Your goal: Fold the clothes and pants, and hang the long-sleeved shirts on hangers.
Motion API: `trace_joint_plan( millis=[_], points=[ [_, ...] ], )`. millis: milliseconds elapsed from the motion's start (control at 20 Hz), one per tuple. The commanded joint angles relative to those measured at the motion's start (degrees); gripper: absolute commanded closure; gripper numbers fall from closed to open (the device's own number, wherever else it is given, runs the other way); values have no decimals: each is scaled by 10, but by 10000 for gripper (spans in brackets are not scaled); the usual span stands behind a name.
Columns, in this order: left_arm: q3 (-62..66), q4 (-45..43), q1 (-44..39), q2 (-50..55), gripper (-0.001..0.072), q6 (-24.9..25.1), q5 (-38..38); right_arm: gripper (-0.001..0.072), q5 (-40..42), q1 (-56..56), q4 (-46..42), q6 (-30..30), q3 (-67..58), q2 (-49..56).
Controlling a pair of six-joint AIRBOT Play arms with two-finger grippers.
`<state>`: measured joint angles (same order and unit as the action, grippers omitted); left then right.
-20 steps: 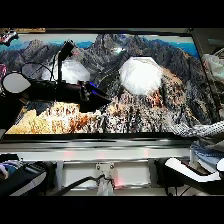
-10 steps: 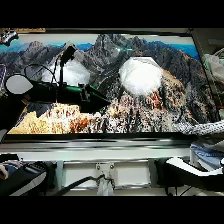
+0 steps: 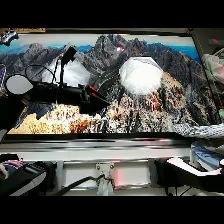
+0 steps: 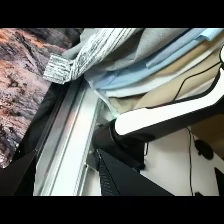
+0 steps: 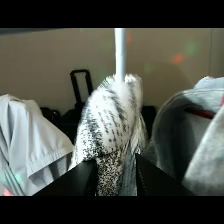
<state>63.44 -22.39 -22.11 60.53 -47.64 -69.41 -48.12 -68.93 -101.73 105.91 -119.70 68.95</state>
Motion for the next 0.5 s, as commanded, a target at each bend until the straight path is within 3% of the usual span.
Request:
trace_joint_plan(
  millis=[0, 50, 150, 250, 350, 450],
  points=[
    [0, -4, 0, 0, 306, 0, -9, 421, 5, -1, -7, 0, 0, -20],
    [0, -4, 0, 0, 306, 0, -9, 415, 19, -1, -7, 0, 0, -28],
    [0, -4, 0, 0, 306, 0, -9, 317, 84, 2, 1, 1, 0, -47],
    [0, -4, 3, 0, 305, 1, -4, 313, 179, 2, 52, 1, 0, -65],
    [0, -3, 5, 0, 305, 1, 6, 313, 249, 2, 159, 1, 0, -75],
    [0, -4, 8, 0, 305, 1, 20, 313, 253, 12, 308, 1, 0, -86]
  ],
)
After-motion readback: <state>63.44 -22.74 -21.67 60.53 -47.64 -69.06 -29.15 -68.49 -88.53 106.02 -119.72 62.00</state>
